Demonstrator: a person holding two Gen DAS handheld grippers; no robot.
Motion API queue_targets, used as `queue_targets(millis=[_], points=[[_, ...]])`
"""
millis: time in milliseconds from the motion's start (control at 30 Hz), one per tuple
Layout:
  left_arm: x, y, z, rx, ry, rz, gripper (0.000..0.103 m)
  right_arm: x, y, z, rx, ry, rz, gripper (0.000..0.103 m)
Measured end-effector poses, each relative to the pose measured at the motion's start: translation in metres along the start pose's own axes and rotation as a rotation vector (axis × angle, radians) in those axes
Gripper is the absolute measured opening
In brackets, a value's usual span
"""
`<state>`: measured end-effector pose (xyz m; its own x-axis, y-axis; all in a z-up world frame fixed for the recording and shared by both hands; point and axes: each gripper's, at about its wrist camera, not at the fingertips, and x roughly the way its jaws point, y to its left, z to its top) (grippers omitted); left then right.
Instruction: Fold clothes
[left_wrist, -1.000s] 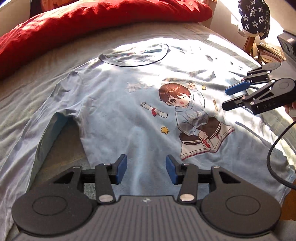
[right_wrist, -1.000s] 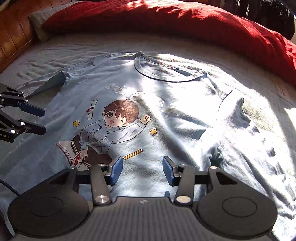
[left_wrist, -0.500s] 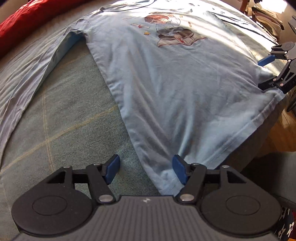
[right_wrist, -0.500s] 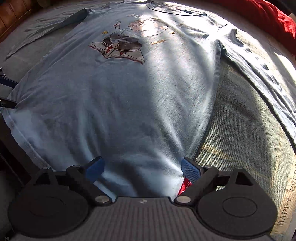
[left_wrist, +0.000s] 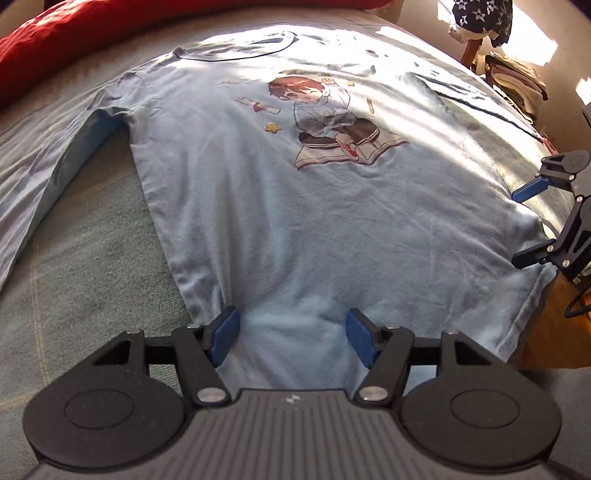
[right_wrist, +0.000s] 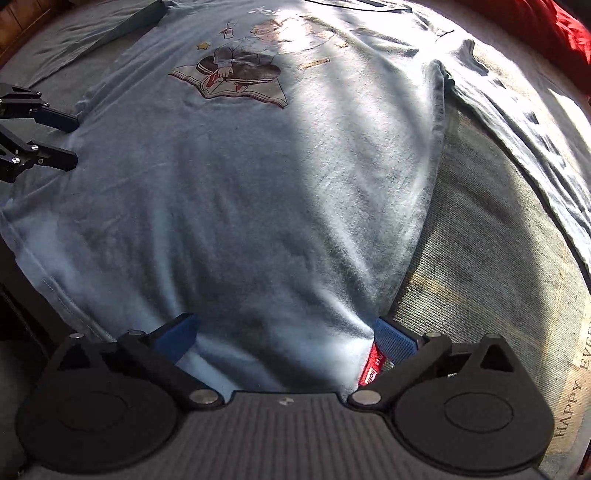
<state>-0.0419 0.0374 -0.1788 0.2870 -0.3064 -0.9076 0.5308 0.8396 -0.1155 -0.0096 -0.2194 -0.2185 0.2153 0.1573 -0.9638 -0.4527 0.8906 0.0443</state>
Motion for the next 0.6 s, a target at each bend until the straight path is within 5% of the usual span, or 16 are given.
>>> queue_targets(millis=[167, 400, 600], points=[[-0.011, 0.014, -0.017, -0.09, 0.087, -0.003, 0.062, -0.014, 0.0, 0.005, 0.005, -0.024, 0.018, 0.103], [0.0, 0.013, 0.039, 0.012, -0.116, -0.059, 0.065, -0.016, 0.019, 0.034, -0.126, -0.12, 0.038, 0.103], [0.028, 0.031, 0.034, 0.022, -0.068, -0.023, 0.065, 0.01, 0.03, 0.035, -0.194, -0.085, 0.053, 0.103]])
